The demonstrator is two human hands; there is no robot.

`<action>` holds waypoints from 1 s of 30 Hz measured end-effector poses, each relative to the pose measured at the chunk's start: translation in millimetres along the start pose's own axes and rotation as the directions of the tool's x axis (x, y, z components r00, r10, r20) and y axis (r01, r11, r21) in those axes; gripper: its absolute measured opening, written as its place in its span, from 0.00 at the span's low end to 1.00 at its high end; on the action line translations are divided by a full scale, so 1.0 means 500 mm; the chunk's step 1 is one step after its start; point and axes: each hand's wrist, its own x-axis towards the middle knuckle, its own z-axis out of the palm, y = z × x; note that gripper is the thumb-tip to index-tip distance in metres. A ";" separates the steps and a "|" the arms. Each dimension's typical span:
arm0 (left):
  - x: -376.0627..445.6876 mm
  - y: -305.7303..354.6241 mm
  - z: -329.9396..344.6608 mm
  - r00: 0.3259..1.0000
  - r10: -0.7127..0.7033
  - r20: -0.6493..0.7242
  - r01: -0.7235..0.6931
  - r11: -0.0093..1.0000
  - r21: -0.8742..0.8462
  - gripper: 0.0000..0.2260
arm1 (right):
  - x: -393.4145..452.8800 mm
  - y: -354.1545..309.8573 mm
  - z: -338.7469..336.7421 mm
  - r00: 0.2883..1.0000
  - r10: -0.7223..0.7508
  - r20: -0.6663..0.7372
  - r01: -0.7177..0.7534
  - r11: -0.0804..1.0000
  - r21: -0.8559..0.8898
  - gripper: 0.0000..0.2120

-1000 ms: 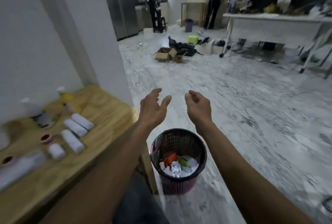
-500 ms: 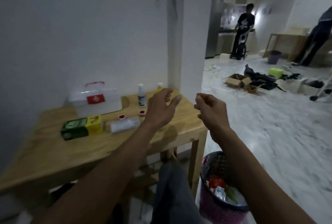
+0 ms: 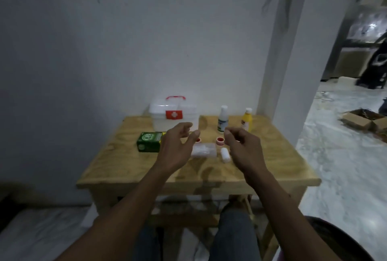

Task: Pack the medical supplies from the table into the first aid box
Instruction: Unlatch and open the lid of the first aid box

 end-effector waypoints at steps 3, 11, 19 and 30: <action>0.023 -0.034 -0.023 0.998 -0.030 -0.046 0.030 1.000 0.003 0.18 | 0.026 0.001 0.048 1.000 -0.007 0.021 0.007 1.000 -0.001 0.13; 0.178 -0.129 -0.055 0.979 -0.029 -0.202 0.047 0.995 0.087 0.19 | 0.159 0.013 0.173 1.000 -0.011 0.004 0.011 0.999 -0.034 0.21; 0.361 -0.214 -0.066 0.966 -0.198 -0.164 0.213 0.974 0.074 0.26 | 0.313 0.044 0.280 0.998 0.059 0.014 -0.057 0.992 -0.113 0.29; 0.406 -0.261 -0.048 0.970 -0.233 -0.076 0.236 0.971 0.041 0.23 | 0.352 0.084 0.304 0.998 0.057 0.007 -0.056 0.996 -0.075 0.26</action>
